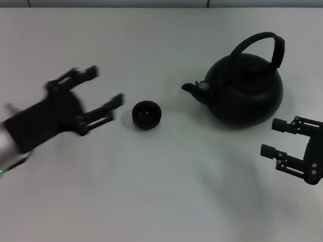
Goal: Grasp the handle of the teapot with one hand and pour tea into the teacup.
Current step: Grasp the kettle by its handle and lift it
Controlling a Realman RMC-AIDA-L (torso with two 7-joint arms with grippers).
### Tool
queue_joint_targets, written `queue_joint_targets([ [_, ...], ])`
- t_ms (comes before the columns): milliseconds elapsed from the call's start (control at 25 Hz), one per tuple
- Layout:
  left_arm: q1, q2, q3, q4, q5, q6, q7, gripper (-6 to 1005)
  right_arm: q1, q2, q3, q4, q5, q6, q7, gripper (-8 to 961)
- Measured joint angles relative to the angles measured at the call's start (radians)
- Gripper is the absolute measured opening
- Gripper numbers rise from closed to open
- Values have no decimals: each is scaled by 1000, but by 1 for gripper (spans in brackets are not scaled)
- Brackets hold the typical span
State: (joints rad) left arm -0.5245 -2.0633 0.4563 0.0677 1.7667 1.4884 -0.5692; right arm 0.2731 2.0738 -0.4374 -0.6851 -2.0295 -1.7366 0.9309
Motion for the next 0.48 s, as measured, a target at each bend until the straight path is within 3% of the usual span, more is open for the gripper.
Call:
queue_joint_targets([
  [40, 0, 0, 0, 0, 0, 0, 0, 805, 1, 0, 3, 0, 1, 0, 0, 575],
  [280, 184, 3, 81, 281, 1, 256, -167, 804, 2, 1, 23, 0, 2, -1, -1, 575],
  [320, 184, 3, 81, 281, 1, 256, -167, 804, 2, 1, 26, 2, 2, -1, -1, 576],
  [400, 256, 4, 96, 389, 1, 313, -234, 804, 2, 1, 33, 5, 2, -1, -1, 576],
  [480, 284, 6, 106, 435, 2, 322, -266, 804, 1, 1, 33, 6, 3, -1, -1, 576],
])
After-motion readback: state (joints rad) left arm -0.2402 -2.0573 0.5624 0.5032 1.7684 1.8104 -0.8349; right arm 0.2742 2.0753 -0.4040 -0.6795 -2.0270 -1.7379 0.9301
